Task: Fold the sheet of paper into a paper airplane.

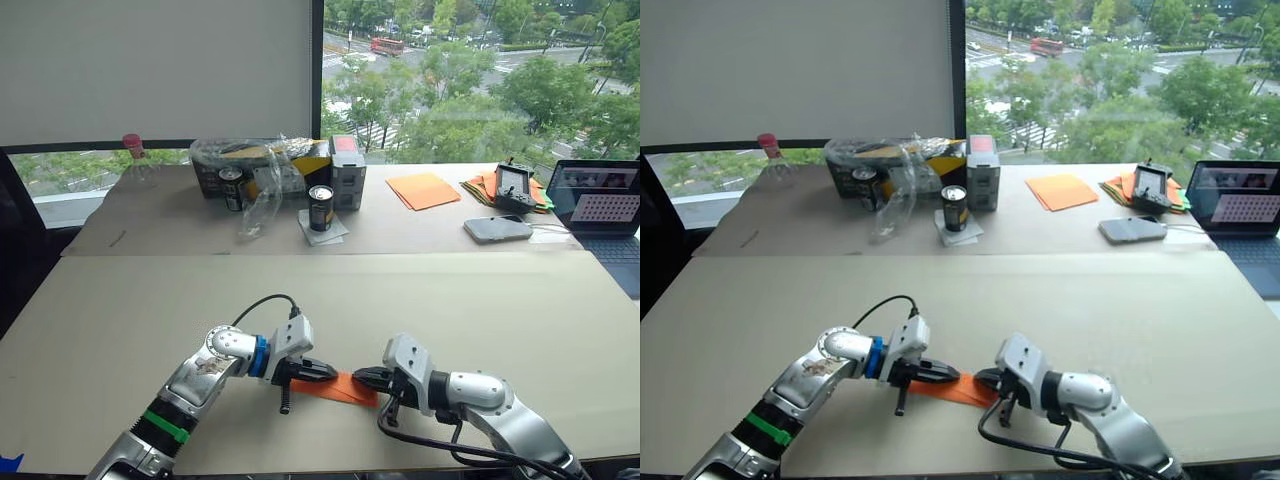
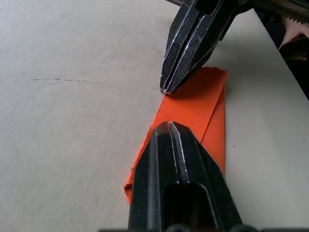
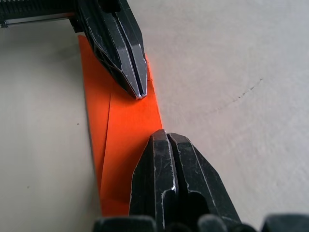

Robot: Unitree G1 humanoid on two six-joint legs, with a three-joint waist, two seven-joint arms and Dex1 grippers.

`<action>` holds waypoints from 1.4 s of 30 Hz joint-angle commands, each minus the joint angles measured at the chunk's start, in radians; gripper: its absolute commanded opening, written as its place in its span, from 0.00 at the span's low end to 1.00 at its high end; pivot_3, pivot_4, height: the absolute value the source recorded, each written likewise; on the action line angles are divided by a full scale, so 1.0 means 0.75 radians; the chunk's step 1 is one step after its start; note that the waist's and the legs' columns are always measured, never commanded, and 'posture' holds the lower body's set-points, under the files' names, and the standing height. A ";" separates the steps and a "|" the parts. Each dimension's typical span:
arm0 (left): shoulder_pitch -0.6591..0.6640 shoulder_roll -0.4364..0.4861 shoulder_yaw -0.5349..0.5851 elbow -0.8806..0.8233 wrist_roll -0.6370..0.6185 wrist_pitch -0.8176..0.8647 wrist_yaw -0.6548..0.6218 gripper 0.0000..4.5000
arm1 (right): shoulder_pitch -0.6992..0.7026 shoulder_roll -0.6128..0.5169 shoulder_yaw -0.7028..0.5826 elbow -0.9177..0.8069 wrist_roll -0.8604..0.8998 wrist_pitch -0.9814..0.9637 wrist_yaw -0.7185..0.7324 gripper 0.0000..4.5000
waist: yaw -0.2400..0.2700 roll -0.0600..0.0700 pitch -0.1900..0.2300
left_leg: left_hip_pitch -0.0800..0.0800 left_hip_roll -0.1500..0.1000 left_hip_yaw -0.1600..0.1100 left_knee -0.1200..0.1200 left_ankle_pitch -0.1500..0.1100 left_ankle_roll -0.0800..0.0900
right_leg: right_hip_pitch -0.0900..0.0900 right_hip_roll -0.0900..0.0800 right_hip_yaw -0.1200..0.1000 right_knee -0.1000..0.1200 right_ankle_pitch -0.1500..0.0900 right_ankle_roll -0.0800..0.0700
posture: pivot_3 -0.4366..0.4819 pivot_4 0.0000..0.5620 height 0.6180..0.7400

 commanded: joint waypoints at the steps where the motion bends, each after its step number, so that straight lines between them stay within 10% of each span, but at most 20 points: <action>1: 0.024 0.021 -0.031 0.065 0.053 0.023 0.003 0.00 | 0.126 -0.093 -0.067 0.072 -0.022 0.048 0.006 0.01 | 0.001 0.000 -0.004 | 0.000 0.000 0.000 0.000 0.000 0.000 | 0.000 0.000 0.000 0.000 0.000 0.000 | 0.48 0.27 1.00; 12: -0.004 0.005 -0.038 0.104 0.052 0.004 -0.010 0.00 | 0.033 -0.068 -0.248 -0.066 0.124 -0.072 0.003 0.01 | 0.008 -0.003 -0.013 | 0.000 0.001 0.000 0.000 0.000 0.000 | 0.001 0.000 0.001 -0.001 -0.004 0.008 | 0.48 0.27 1.00; 42: 0.125 0.037 0.116 0.036 0.000 0.150 0.180 0.00 | -0.024 0.024 0.100 0.016 0.050 0.112 0.015 0.01 | -0.012 0.000 -0.015 | 0.001 0.003 -0.001 -0.004 0.000 0.001 | 0.000 0.003 0.000 -0.001 -0.002 0.003 | 0.48 0.27 1.00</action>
